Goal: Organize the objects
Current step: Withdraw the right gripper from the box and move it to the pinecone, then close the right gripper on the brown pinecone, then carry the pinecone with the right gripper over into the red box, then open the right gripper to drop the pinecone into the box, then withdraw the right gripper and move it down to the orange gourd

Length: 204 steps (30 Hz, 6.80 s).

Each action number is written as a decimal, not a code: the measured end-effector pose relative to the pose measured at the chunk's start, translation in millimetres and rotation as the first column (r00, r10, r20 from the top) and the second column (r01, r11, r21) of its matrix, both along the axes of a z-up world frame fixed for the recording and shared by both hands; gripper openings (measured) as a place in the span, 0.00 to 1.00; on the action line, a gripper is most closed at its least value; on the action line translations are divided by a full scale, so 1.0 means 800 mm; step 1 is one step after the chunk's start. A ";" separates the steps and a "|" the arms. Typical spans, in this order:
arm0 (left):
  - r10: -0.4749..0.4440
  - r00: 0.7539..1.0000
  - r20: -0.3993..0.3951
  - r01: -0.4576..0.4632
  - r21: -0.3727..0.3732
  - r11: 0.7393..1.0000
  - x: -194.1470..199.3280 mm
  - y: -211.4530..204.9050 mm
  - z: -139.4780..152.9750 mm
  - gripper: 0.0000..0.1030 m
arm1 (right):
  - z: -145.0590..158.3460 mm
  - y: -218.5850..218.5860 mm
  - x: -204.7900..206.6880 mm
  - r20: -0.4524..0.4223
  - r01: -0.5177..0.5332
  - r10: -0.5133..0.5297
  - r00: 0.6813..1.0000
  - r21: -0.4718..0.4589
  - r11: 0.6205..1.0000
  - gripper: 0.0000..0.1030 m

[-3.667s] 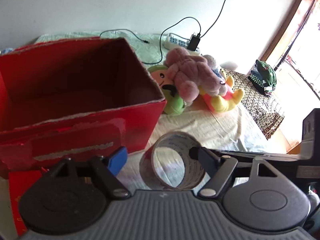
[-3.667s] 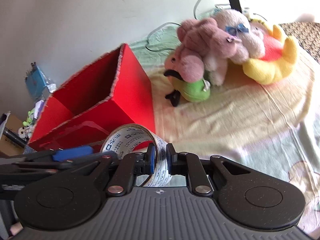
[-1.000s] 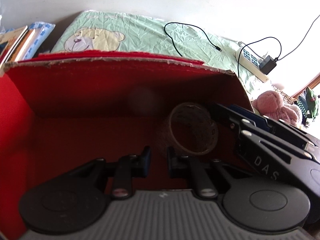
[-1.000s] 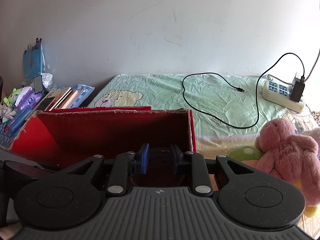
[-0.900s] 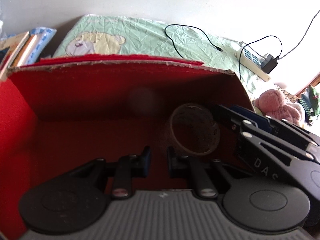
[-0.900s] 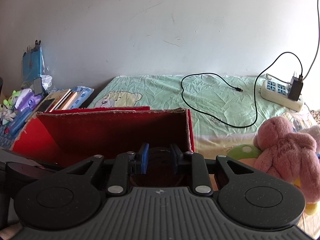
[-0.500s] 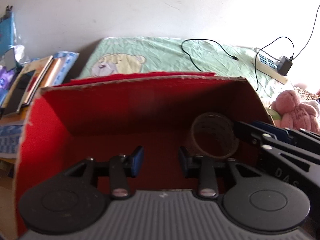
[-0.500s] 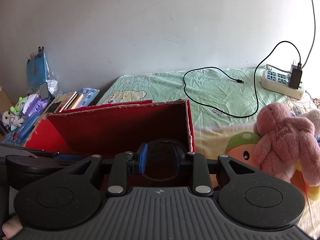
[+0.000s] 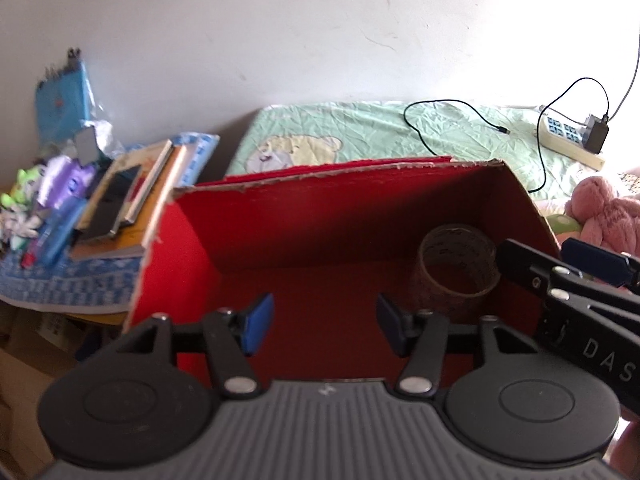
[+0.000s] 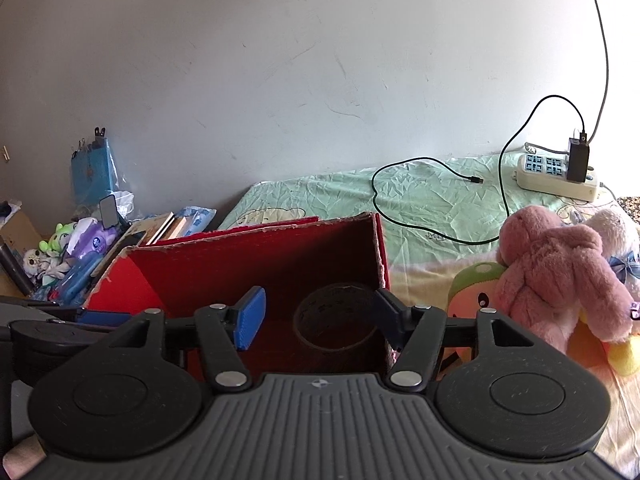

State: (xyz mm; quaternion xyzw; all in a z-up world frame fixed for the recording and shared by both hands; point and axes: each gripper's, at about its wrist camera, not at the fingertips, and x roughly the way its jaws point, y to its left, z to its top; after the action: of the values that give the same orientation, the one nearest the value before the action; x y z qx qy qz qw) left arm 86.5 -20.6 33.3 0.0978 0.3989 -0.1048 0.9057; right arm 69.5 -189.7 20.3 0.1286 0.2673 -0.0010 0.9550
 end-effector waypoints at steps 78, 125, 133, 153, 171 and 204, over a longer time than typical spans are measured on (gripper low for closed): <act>-0.492 0.845 -0.211 0.451 -0.213 0.867 -0.191 -0.014 -0.060 0.66 | -0.106 -0.096 -0.131 -0.411 0.062 0.284 0.866 0.653 0.755 0.52; -0.599 0.800 -0.031 0.576 -0.241 0.781 -0.158 -0.052 -0.006 0.42 | -0.007 -0.092 -0.124 -0.269 -0.056 0.215 0.939 0.497 0.866 0.47; -0.590 0.804 0.072 0.586 -0.267 0.765 -0.132 -0.045 0.031 0.42 | 0.020 -0.086 -0.096 -0.180 -0.083 0.181 0.967 0.449 0.890 0.47; -0.497 0.867 0.035 0.470 -0.389 0.792 -0.018 -0.021 -0.006 0.41 | 0.010 -0.044 0.017 -0.229 -0.162 0.214 0.950 0.225 0.961 0.44; -0.492 0.866 -0.084 0.417 -0.422 0.805 0.005 -0.028 -0.049 0.42 | -0.001 -0.020 0.018 -0.223 -0.161 0.178 0.959 0.092 0.983 0.46; -0.355 0.923 -0.150 0.300 -0.299 0.906 0.015 -0.033 -0.050 0.81 | -0.006 -0.020 0.012 -0.153 -0.150 0.161 0.975 0.082 0.985 0.46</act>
State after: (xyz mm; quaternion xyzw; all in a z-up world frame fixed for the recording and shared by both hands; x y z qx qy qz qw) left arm 98.2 -46.8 -6.3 0.0279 0.4482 -0.3187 0.8347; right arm 79.0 -205.9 15.8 0.1400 0.3516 0.0729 0.9227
